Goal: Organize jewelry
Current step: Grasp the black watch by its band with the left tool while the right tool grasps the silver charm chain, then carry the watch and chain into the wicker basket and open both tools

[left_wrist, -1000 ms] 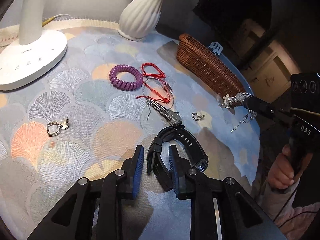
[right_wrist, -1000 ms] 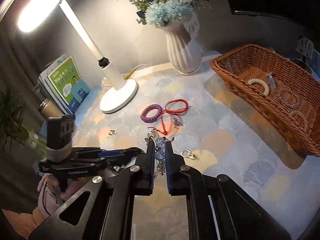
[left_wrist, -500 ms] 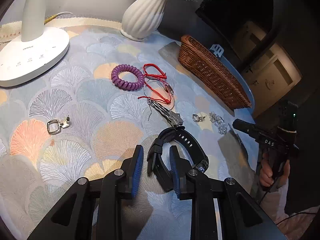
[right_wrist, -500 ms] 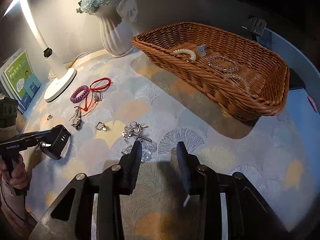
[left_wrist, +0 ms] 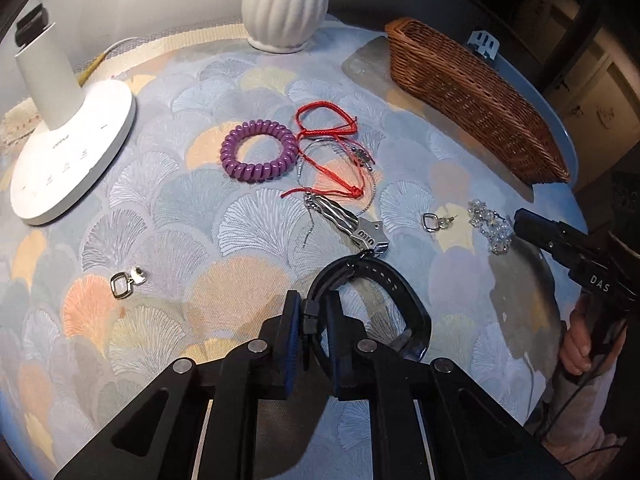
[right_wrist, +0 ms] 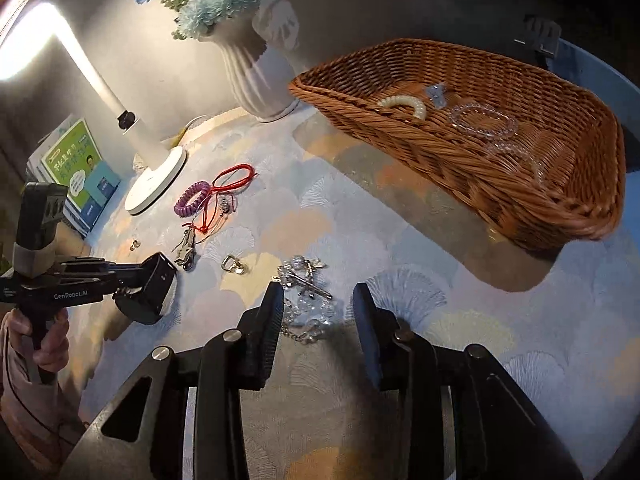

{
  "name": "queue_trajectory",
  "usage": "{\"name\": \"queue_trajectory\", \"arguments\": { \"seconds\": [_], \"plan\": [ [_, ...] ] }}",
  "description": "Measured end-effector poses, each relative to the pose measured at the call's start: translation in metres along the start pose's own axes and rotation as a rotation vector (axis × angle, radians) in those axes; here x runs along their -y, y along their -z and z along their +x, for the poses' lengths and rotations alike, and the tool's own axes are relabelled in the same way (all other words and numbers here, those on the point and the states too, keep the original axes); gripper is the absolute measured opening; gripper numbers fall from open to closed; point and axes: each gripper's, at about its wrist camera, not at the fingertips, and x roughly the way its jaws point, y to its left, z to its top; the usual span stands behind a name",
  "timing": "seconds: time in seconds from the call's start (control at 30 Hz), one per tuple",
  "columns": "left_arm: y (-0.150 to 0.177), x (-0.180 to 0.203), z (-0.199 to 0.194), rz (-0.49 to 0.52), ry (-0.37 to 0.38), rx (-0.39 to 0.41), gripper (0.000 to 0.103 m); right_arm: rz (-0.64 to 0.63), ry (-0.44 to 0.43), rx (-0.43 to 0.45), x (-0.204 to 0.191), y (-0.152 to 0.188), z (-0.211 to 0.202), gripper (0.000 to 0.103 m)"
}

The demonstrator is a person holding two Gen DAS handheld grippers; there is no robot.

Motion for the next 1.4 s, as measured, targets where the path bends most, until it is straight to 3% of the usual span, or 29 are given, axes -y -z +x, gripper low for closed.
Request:
{"name": "queue_trajectory", "arguments": {
  "seconds": [0.13,0.17,0.2,0.27,0.47,0.6,0.7,0.83,1.07,1.2,1.4],
  "plan": [
    [0.014,-0.014,-0.021,-0.053,0.022,0.074,0.011,-0.176,0.081,-0.055,-0.033,-0.011,0.02,0.035],
    [0.017,-0.017,-0.026,-0.064,0.021,0.09,0.011,-0.201,0.108,-0.086,-0.036,-0.011,0.028,0.009],
    [0.019,-0.021,-0.03,-0.076,0.026,0.103,0.011,-0.222,0.133,-0.114,-0.039,-0.011,0.034,0.006],
    [0.023,-0.027,-0.036,-0.093,0.047,0.118,0.011,-0.233,0.122,-0.102,-0.041,-0.013,0.027,0.006],
    [0.022,-0.029,-0.061,-0.108,0.122,0.187,0.011,-0.14,-0.054,0.023,-0.046,-0.035,-0.045,0.006],
    [0.019,-0.012,-0.083,-0.067,0.142,0.235,0.011,-0.133,-0.076,0.073,-0.054,-0.045,-0.076,0.006],
    [0.012,0.003,-0.097,-0.031,0.163,0.258,0.011,-0.137,-0.045,0.103,-0.055,-0.051,-0.095,0.006],
    [-0.013,0.028,-0.113,0.025,0.185,0.286,0.011,-0.121,0.02,0.167,-0.04,-0.067,-0.127,0.006],
    [-0.092,0.098,-0.118,0.135,0.225,0.31,0.011,-0.057,0.162,0.283,0.015,-0.112,-0.175,0.006],
    [-0.136,0.144,-0.096,0.175,0.235,0.274,0.011,-0.007,0.229,0.292,0.047,-0.129,-0.168,0.006],
    [-0.175,0.186,-0.054,0.191,0.245,0.23,0.011,0.045,0.238,0.23,0.09,-0.134,-0.127,0.006]
  ]
}}
